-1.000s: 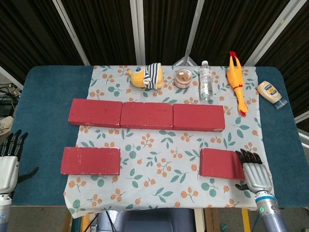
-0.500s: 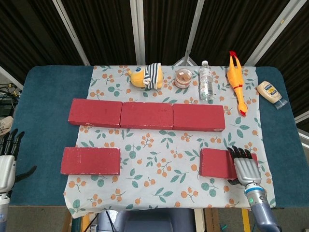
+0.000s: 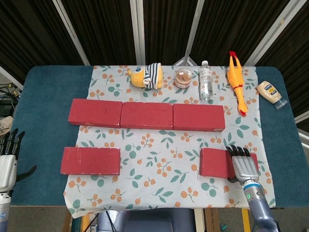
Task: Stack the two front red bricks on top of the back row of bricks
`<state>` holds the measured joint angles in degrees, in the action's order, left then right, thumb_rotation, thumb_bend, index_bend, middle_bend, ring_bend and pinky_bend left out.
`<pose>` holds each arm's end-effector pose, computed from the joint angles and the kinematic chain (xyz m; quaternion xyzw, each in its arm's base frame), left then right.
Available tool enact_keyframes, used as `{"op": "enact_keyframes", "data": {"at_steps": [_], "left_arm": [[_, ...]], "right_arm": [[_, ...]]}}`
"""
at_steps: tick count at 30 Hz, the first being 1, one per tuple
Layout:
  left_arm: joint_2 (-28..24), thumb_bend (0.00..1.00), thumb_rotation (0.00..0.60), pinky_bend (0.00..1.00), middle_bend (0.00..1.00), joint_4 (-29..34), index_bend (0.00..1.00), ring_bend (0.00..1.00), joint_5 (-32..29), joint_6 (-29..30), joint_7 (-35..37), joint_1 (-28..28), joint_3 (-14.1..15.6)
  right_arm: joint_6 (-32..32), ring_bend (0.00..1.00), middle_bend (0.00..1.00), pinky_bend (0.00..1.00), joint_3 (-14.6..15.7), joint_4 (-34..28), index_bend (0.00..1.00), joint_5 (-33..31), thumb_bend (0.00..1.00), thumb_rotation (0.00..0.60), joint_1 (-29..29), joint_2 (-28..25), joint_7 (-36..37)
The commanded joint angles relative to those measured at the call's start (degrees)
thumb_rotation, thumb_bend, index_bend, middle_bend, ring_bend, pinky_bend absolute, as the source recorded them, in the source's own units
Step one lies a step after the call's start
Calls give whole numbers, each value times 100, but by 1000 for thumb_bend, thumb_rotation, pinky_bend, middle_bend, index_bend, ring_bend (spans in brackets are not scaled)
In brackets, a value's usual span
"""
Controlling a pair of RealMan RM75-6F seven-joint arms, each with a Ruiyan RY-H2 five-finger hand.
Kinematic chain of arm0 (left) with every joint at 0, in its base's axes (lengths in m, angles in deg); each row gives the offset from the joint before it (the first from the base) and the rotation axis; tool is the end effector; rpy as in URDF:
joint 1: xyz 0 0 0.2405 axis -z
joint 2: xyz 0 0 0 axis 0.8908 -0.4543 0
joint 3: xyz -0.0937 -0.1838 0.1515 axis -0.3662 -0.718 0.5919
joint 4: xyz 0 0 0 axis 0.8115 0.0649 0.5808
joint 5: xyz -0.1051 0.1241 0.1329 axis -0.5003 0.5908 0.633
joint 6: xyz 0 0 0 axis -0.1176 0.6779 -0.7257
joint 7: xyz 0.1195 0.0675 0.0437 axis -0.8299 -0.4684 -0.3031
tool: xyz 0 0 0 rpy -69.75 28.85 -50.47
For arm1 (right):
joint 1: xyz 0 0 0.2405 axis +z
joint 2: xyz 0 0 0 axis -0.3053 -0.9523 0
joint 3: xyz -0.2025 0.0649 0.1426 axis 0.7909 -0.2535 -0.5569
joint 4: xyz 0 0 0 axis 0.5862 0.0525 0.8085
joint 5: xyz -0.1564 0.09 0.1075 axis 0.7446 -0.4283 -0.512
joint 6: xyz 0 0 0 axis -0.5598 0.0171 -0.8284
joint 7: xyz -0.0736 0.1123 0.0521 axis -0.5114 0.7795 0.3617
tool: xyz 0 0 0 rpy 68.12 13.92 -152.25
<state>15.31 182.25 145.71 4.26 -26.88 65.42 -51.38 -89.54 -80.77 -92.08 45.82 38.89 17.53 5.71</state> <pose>-0.2815 0.1738 0.1450 -0.5607 -0.3500 -0.3814 0.6463 -0.2770 -0.2345 0.0514 0.6716 -0.4783 0.1719 0.5391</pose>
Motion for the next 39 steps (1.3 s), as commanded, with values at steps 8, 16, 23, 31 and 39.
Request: {"op": "enact_keyframes", "data": {"at_steps": [8,16,23,31,39], "left_arm": [[33,0,600,161,0,19,0,0,-16,-30,-89,22,10],[34,0,600,161,0,31,0,0,-30,-34,-72,26,10],[18,0,600,161,0,40,0,0,-45,-33,-34,23,7],[27,0,600,161,0,27,0,0,-148,-71,-42,44,-34],[103,0,600,161,0,-37,0,0,-346,-40,-144,69,-162]], "right_arm": [[-22,106,219,0,113,65,0,-126,107,600,141,38,-109],[-192,127,263,0,124,20,67,-7,106,600,223,71,-162],[-251,127,263,0,-74,-482,174,-37,107,600,436,-256,-314],[-69,127,263,0,-844,-1478,202,-1044,107,600,1248,-1043,-794],[370,127,263,0,-1735,-1244,202,-4010,107,600,3358,-1149,-1968]]}}
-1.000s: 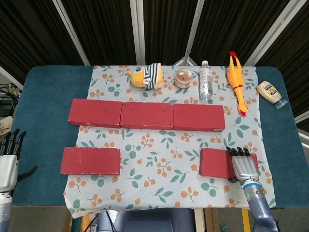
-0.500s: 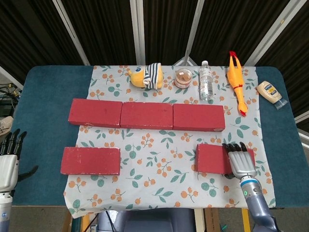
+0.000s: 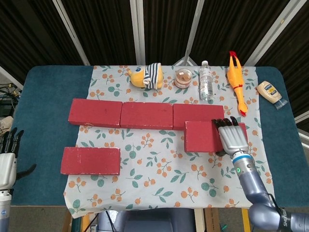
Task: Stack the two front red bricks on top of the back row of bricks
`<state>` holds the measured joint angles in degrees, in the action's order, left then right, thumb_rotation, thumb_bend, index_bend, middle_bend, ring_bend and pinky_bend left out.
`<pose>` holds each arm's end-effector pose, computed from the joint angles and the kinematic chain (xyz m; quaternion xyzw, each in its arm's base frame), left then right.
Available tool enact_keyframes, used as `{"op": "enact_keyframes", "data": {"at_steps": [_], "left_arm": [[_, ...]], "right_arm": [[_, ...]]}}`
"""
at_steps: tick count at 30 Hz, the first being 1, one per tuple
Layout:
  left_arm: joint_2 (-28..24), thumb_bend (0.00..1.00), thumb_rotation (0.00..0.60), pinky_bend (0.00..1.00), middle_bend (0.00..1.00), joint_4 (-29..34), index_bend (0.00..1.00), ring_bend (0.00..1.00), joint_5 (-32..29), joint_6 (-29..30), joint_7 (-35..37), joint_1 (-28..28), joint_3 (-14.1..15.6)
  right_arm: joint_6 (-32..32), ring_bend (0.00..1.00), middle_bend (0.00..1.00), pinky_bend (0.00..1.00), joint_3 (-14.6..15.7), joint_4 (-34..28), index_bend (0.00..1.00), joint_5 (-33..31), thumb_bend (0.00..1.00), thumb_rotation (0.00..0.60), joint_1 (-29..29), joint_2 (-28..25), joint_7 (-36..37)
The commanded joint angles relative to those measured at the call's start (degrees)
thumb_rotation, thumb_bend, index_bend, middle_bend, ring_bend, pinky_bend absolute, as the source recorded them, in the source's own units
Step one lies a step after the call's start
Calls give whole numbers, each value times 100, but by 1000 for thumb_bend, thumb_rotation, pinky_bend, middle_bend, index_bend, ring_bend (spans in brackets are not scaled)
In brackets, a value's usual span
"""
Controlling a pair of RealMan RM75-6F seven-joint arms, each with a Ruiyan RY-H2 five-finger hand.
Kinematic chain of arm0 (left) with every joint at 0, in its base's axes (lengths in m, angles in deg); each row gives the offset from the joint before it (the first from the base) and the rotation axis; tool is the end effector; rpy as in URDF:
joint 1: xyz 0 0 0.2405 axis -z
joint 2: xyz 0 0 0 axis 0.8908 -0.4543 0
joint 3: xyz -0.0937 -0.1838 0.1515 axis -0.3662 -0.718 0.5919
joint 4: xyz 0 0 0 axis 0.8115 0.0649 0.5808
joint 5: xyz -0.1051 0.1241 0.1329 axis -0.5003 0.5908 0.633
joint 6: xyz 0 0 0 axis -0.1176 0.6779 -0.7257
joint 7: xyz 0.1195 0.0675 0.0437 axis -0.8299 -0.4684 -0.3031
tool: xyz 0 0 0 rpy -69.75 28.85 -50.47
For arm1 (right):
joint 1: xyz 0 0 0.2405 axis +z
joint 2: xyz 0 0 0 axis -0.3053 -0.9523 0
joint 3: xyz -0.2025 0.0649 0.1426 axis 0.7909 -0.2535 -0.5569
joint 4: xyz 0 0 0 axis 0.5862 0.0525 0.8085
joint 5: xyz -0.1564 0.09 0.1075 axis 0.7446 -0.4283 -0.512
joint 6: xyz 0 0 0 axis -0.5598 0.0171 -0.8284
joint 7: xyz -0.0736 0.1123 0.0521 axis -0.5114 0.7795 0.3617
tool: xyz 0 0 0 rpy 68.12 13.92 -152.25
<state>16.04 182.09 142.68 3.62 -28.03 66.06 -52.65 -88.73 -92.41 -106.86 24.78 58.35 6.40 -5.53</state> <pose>-0.2851 0.1808 0.1446 -0.5486 -0.3563 -0.3716 0.6588 -0.1563 -0.3183 0.1072 0.6961 -0.4238 0.2288 0.5324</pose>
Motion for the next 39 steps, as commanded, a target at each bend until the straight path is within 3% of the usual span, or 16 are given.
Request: {"op": "enact_keyframes", "data": {"at_steps": [1,9,16,21,39], "left_arm": [[44,0,600,161,0,-30,0,0,-71,33,-48,7,-53],[159,0,600,161,0,-97,0,0,-325,10,-269,59,-171],[199,0,600,161,0,-161,0,0,-507,-78,-370,120,-230],[208,0,600,161,0,-194,0,0,-606,-106,-387,146,-269],[231,0,600,164,0,-232,0,0,-810,-56,-502,167,-324]], "right_arm": [[303,127,263,0,-613,395,202,-2284,107,600,1684,55,-989],[532,127,263,0,-682,2017,202,-4308,106,600,3291,981,-1900],[854,127,263,0,-639,3400,202,-5218,107,600,3993,1738,-2513],[1152,127,263,0,-633,4030,202,-5361,106,600,4133,2097,-2651],[1778,127,263,0,-474,4896,202,-4958,106,600,3926,2537,-2299]]}}
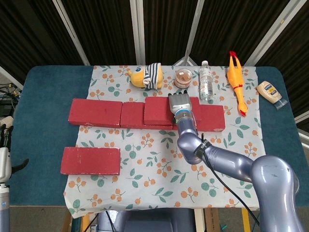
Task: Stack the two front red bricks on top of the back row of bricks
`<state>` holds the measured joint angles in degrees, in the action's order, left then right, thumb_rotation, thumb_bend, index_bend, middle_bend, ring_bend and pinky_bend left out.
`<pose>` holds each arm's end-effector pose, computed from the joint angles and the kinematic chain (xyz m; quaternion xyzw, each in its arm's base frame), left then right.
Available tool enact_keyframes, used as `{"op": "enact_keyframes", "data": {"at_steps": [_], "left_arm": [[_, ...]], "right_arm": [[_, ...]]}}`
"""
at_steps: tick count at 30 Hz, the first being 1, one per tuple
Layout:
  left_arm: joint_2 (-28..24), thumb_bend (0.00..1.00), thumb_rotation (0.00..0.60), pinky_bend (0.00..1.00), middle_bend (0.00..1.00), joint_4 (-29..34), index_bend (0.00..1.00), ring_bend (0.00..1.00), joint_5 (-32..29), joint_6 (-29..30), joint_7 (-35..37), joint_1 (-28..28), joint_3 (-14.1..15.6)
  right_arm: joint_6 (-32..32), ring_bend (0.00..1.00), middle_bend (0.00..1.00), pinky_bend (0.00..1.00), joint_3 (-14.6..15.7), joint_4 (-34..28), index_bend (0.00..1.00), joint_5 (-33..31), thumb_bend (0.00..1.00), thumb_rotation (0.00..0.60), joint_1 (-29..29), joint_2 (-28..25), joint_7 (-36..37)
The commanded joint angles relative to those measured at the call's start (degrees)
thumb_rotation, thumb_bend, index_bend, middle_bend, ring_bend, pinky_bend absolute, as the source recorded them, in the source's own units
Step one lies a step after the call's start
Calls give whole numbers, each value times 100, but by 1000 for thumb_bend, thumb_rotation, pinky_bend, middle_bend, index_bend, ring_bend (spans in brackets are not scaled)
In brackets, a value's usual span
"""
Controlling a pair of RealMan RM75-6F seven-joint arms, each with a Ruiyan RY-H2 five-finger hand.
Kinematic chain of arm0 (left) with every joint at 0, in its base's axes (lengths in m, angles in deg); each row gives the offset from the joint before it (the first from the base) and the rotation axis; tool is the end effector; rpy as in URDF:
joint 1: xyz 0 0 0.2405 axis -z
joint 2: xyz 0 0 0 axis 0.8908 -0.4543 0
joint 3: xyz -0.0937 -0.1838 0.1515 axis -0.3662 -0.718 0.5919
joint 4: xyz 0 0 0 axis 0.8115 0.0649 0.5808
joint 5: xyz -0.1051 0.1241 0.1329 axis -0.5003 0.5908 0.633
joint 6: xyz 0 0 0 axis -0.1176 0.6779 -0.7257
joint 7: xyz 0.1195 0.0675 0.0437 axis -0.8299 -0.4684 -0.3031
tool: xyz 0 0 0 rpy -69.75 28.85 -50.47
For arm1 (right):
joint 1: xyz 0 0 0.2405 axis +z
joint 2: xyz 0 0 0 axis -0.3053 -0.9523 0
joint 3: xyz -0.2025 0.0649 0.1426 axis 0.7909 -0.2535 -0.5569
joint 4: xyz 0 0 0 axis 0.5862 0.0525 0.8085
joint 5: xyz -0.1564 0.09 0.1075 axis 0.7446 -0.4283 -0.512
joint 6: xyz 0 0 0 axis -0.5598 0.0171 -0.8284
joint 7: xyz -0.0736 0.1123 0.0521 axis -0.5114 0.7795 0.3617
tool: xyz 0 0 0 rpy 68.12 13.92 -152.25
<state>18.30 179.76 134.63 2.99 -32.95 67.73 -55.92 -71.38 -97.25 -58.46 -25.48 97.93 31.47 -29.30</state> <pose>-0.3002 0.1977 0.1459 -0.5188 -0.3559 -0.3287 0.7044 -0.0253 -0.4689 0.0064 0.7160 -0.4580 0.1517 0.5046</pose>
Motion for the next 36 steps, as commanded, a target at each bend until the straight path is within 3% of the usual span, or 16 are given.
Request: {"op": "enact_keyframes", "data": {"at_steps": [1,36], "left_arm": [[6,0,600,164,0,2,0,0,-7,15,-17,-1,3],[64,0,600,164,0,-9,0,0,-43,87,-165,21,46]], "right_arm": [[51,127,263,0,18,76,202,89,106,600,-38,38,101],[111,127,263,0,350,174,202,561,107,600,-206,148,604]]}}
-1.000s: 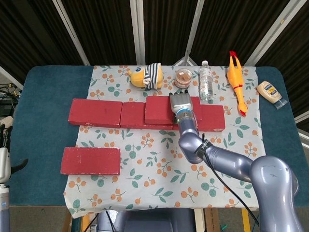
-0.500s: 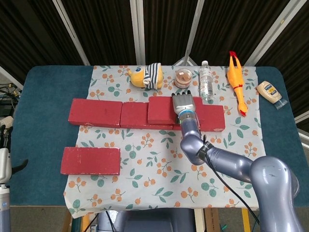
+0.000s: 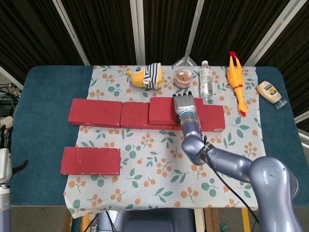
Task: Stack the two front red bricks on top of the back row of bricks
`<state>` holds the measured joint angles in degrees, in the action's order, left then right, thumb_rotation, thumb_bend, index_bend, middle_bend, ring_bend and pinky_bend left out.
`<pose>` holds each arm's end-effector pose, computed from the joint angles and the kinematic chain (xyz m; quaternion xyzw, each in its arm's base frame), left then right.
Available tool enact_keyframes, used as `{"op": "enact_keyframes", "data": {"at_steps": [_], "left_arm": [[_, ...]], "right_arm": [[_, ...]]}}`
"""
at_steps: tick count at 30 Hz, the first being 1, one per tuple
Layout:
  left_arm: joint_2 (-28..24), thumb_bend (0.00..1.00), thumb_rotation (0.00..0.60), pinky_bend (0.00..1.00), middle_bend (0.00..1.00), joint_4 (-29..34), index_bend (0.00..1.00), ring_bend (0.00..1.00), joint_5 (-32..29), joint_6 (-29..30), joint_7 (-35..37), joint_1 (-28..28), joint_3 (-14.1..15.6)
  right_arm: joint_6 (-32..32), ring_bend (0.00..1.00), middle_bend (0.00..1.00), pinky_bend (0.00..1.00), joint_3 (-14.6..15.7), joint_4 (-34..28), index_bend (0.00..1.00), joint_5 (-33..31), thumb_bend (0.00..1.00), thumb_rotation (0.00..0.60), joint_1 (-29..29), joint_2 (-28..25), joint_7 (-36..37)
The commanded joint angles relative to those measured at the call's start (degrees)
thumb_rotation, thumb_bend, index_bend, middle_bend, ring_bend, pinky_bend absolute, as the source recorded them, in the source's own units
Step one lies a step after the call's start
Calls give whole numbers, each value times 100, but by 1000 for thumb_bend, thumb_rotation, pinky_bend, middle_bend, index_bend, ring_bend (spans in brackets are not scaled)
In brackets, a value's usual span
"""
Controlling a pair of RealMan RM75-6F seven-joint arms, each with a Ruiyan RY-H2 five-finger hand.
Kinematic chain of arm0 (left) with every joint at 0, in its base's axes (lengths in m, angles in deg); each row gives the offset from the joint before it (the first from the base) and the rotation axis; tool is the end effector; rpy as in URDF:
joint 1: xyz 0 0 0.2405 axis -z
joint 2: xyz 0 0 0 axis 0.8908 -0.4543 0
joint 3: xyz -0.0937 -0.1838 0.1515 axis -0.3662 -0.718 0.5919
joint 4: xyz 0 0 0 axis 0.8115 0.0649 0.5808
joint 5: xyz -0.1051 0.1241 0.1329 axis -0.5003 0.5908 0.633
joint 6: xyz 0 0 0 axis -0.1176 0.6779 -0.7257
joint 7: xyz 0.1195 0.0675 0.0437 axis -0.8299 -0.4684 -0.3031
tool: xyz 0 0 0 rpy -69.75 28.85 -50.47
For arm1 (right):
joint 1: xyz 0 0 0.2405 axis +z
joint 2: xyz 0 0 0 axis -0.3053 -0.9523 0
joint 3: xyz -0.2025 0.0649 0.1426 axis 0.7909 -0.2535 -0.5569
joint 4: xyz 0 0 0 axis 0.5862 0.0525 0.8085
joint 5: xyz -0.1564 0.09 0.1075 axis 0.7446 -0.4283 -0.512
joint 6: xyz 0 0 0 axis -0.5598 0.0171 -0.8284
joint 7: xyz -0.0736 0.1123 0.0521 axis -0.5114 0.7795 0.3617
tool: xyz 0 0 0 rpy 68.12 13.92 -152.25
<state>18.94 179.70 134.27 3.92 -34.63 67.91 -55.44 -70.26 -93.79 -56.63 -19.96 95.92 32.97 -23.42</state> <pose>-0.2997 0.1964 0.1435 -0.5193 -0.3505 -0.3204 0.7105 -0.0497 -0.4697 -0.0006 0.7105 -0.4547 0.1554 0.5141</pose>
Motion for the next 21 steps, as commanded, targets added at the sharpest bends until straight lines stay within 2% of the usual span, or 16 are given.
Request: {"op": "enact_keyframes", "data": {"at_steps": [1,16,21], "left_arm": [[-1,0,600,164,0,-4,0,0,-12,-10,3,4,-3],[21,0,600,164,0,-9,0,0,-1,18,-24,7,13],[32,0,600,164,0,-14,1,0,-4,9,-46,18,17]], "right_arm": [[-1,127,262,0,3,-15,202,14,107,600,-7,-3,28],[64,113,261,0,70,29,202,192,106,600,-104,35,303],[83,51,195,0,72,-51,185,190,106,600,-120,-19,368]]}}
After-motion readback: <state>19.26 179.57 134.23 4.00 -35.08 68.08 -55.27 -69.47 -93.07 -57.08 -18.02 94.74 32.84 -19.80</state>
